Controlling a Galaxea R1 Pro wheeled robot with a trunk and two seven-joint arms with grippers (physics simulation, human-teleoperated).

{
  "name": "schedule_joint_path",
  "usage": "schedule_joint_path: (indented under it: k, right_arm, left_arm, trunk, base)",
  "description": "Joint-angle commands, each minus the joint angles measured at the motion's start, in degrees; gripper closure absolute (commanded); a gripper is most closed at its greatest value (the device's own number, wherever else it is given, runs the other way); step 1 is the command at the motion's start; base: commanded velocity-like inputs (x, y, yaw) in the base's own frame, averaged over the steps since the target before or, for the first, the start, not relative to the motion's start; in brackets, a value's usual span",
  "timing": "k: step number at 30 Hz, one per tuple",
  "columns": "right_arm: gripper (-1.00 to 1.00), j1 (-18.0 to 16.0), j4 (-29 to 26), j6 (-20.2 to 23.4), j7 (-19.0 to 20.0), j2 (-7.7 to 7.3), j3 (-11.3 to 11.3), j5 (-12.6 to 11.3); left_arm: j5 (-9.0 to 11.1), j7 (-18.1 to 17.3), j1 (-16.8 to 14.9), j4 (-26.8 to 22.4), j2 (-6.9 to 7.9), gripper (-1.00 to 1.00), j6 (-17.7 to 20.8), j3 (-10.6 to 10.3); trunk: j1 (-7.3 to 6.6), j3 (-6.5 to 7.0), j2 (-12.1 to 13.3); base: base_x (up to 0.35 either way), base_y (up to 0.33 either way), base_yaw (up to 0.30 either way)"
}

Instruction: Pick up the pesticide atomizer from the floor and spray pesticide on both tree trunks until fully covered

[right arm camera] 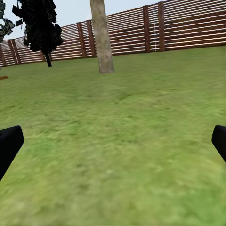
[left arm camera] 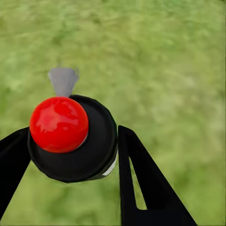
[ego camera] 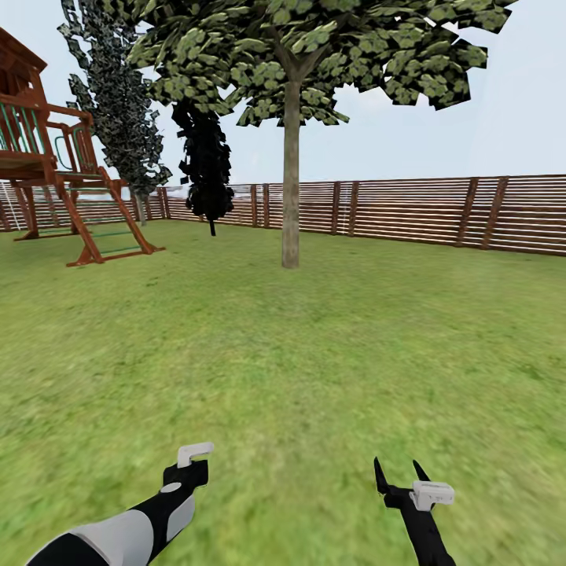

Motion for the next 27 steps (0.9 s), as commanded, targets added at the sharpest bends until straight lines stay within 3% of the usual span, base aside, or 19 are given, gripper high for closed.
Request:
schedule_joint_path:
  k: [1,27]
  right_arm:
    - [-1.0,0.02,0.0,0.02,0.0,0.0,0.0,0.0]
    - [-1.0,-0.01,0.0,0.02,0.0,0.0,0.0,0.0]
  left_arm:
    - [-0.02,0.01,0.0,-0.01,0.02,1.0,0.0,-0.04]
    - [-0.02,-0.03,0.01,-0.01,-0.02,1.0,0.0,-0.04]
  trunk:
    - [0.0,0.0,0.0]
    - [0.0,0.0,0.0]
  base:
    - [0.337,0.0,0.0]
    - [0.337,0.0,0.0]
